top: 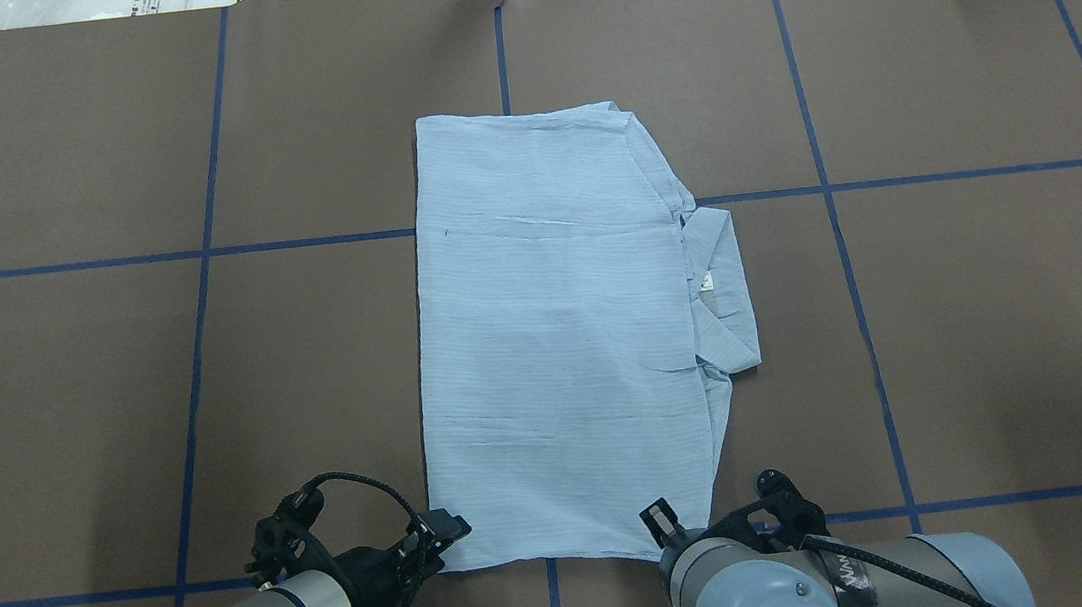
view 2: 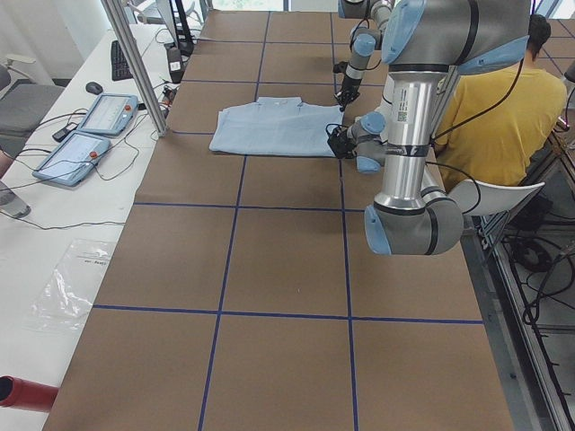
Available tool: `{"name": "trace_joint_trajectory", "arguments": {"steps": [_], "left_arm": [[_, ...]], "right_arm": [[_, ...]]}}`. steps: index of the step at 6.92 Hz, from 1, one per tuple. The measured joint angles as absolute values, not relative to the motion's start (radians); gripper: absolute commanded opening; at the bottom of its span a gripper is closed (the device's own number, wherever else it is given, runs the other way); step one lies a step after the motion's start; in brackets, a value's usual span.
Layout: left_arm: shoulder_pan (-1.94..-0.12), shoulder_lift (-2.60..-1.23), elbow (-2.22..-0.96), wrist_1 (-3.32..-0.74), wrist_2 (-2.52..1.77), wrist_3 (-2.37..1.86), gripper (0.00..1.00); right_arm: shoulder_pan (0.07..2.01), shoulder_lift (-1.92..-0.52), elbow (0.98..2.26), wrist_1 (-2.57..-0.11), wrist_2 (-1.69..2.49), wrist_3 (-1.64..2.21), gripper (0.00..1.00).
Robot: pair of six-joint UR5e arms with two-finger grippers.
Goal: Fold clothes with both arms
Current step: 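Grasp the near shirt edge with both grippers and lift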
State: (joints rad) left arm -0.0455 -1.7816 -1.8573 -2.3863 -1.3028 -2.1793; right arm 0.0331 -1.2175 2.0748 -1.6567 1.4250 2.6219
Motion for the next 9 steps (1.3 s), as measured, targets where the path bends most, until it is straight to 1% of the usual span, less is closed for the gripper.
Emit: {"name": "trace_joint_trajectory", "arguments": {"steps": [2,5,7,9], "left_arm": [[-0.047,-1.784,-1.868,-2.372,-1.301,-2.18,0.6],[-0.044,-1.776,-1.898,-2.252,-1.306,-2.178,0.6],[-0.039,-1.77,-1.908,-2.233,-1.309,-2.18,0.6],[-0.034,-1.774,-1.908,-2.231,-1.31,-2.181,0.55]], "right_arm": [[0.034,-1.217,2.075,-1.657,1.425,2.622,0.0],[0.034,-1.218,2.075,-1.657,1.425,2.622,0.0],[0.034,-1.218,2.075,-1.657,1.424,2.623,0.0],[0.034,-1.219,2.076,-1.657,1.424,2.622,0.0]]}}
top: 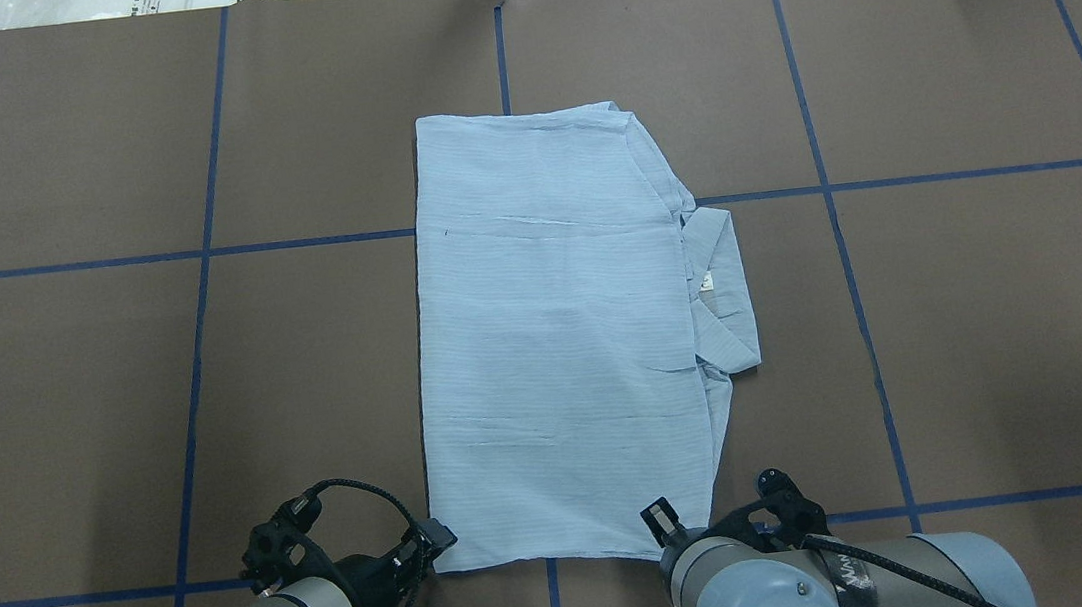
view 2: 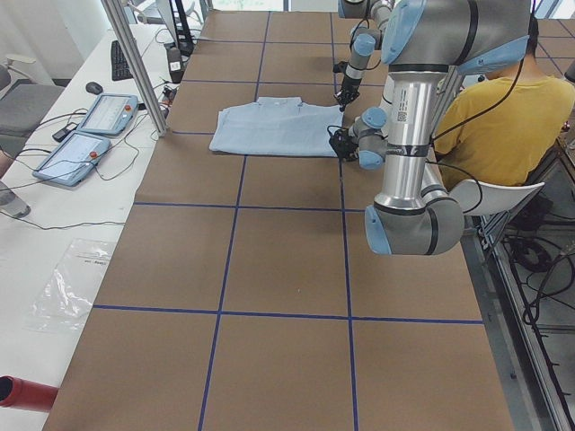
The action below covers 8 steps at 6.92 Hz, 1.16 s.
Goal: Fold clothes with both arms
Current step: 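Grasp the near shirt edge with both grippers and lift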
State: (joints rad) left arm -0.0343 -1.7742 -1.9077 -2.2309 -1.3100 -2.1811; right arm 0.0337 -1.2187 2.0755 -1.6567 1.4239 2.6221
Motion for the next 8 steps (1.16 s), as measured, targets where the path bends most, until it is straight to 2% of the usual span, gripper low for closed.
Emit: {"name": "trace_joint_trajectory", "arguments": {"steps": [2,3,4,5,8], "left_arm": [[-0.027,-1.777,-1.902,-2.231,-1.31,-2.18,0.54],[-0.027,-1.778,-1.899,-2.231,-1.31,-2.18,0.44],[-0.026,-1.78,-1.897,-2.231,-1.309,-2.18,0.03],[-0.025,-1.781,-1.896,-2.23,-1.309,-2.18,0.0],[-0.027,-1.782,-1.904,-2.231,-1.31,-2.181,0.0]], "right_arm": [[0.034,-1.218,2.075,-1.657,1.424,2.622,0.0],[0.034,-1.219,2.075,-1.657,1.424,2.622,0.0],[0.034,-1.219,2.075,-1.657,1.424,2.622,0.0],[0.035,-1.219,2.075,-1.657,1.425,2.622,0.0],[0.035,-1.22,2.075,-1.657,1.425,2.622,0.0]]}}
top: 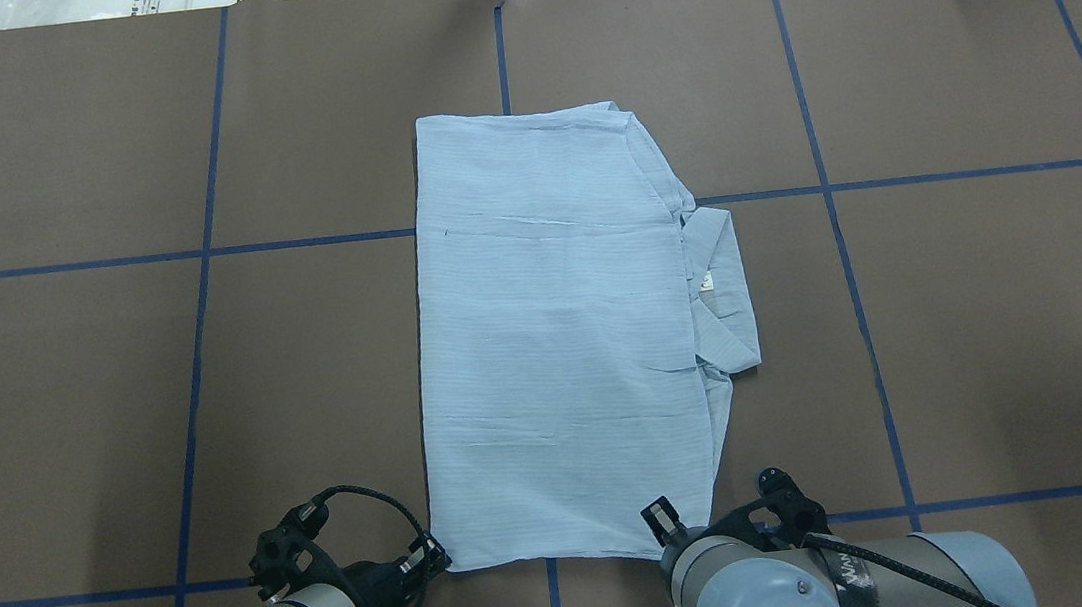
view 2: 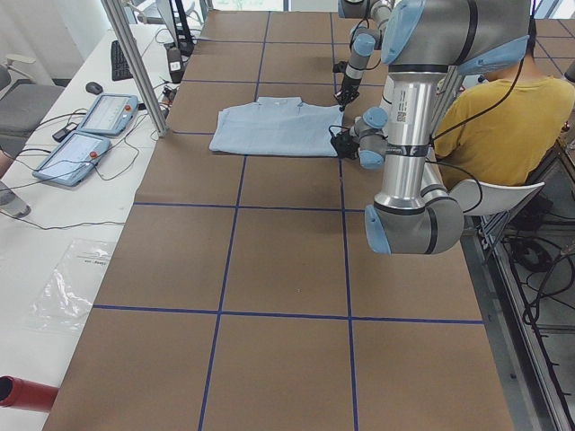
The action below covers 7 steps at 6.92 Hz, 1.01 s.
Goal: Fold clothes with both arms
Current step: 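Grasp the near shirt edge with both grippers and lift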
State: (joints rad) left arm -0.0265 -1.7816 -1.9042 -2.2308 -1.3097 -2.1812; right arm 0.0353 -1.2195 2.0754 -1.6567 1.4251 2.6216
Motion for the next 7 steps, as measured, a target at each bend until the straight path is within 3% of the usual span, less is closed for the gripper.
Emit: {"name": "trace_joint_trajectory", "arguments": {"steps": [3,5,7], "left_arm": [[-0.029,-1.782,-1.941,-2.23,-1.31,-2.182,0.0],[-0.046,-1.781,-2.032,-2.229,-1.315,-2.179,0.0],[-0.202,-1.846,-2.065,-2.151,-1.46,-2.125,0.0]], "right_arm": [[0.038,-1.224,2.088,-1.657,1.425,2.621,0.0],[0.074,-1.251,2.174,-1.674,1.431,2.618,0.0],[0.196,-1.23,2.229,-1.721,1.514,2.562,0.0]]}}
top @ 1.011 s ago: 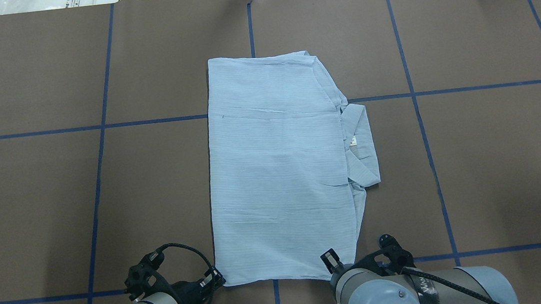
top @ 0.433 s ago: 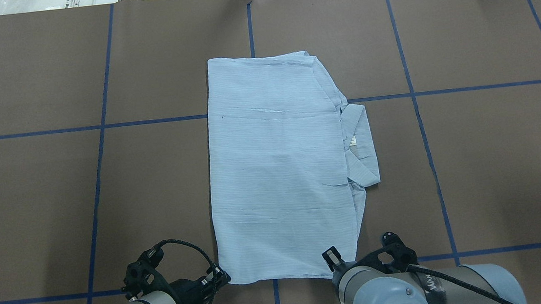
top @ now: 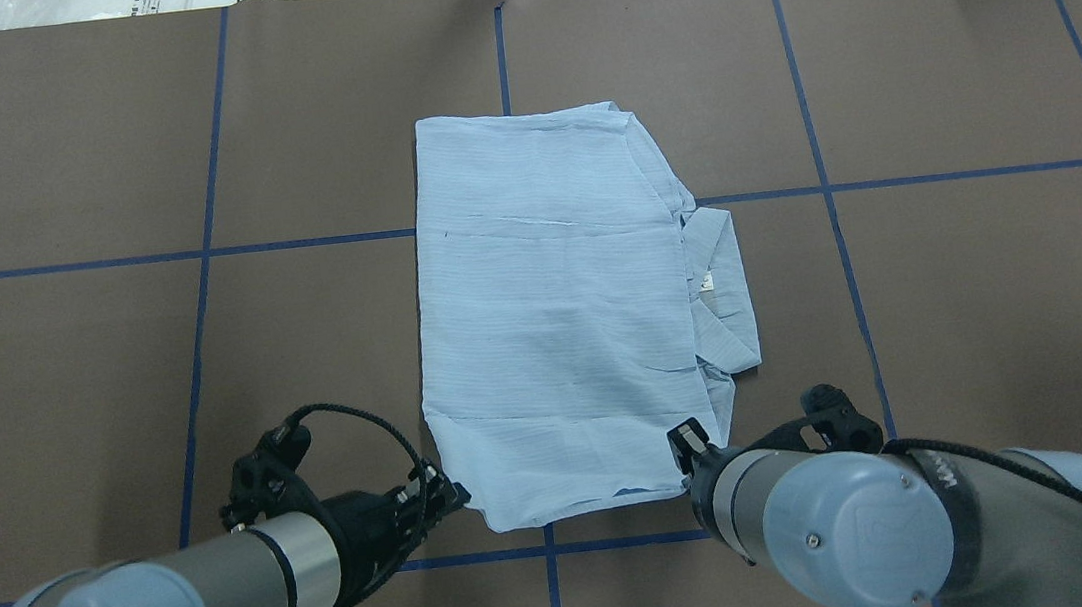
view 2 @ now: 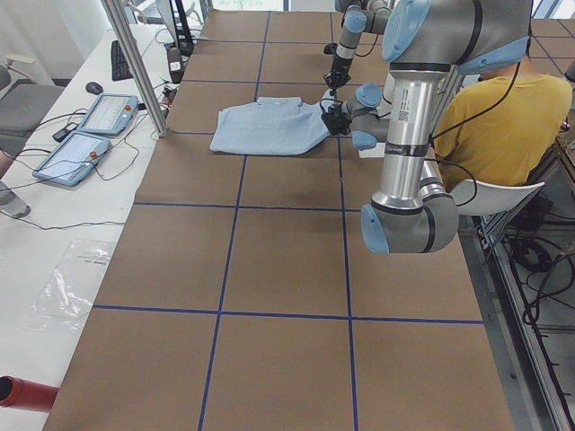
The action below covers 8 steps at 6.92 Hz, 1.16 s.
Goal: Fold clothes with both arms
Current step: 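Carry the lifted edge with both grippers toward the far edge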
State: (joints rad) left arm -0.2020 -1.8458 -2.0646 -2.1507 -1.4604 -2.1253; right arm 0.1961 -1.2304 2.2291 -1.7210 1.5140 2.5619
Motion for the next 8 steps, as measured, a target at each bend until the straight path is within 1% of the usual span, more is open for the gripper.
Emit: {"name": "trace_joint_trajectory", "arguments": {"steps": [1,2,4,5,6,8], "left_arm": [[-0.3,-1.907,-2.056,-2.082,-1.54,-2.073,0.0],[-0.383,-1.967,-2.019,-2.038,-1.592,-2.019,0.0],[-0.524,-2.076,-1.868,-2.022,-1.679,-1.929,0.0],[-0.573,-2.126,-1.784,-2.031,-1.694,-1.89,0.0],[-0.614,-2.176,-1.691,-2.059,-1.7,-1.867,0.0],[-0.67,-2.28,-1.472,-2.177,-1.704,-1.856,0.0]], "right_arm": [[0.261,-1.205,2.225,-1.728,1.549,2.496,0.0],[0.334,-1.169,2.197,-1.73,1.58,2.418,0.0],[0.49,-1.075,2.053,-1.718,1.663,2.249,0.0],[0.572,-1.029,1.963,-1.687,1.706,2.157,0.0],[0.645,-0.968,1.84,-1.635,1.755,2.087,0.0],[0.759,-0.812,1.537,-1.525,1.835,1.976,0.0]]}}
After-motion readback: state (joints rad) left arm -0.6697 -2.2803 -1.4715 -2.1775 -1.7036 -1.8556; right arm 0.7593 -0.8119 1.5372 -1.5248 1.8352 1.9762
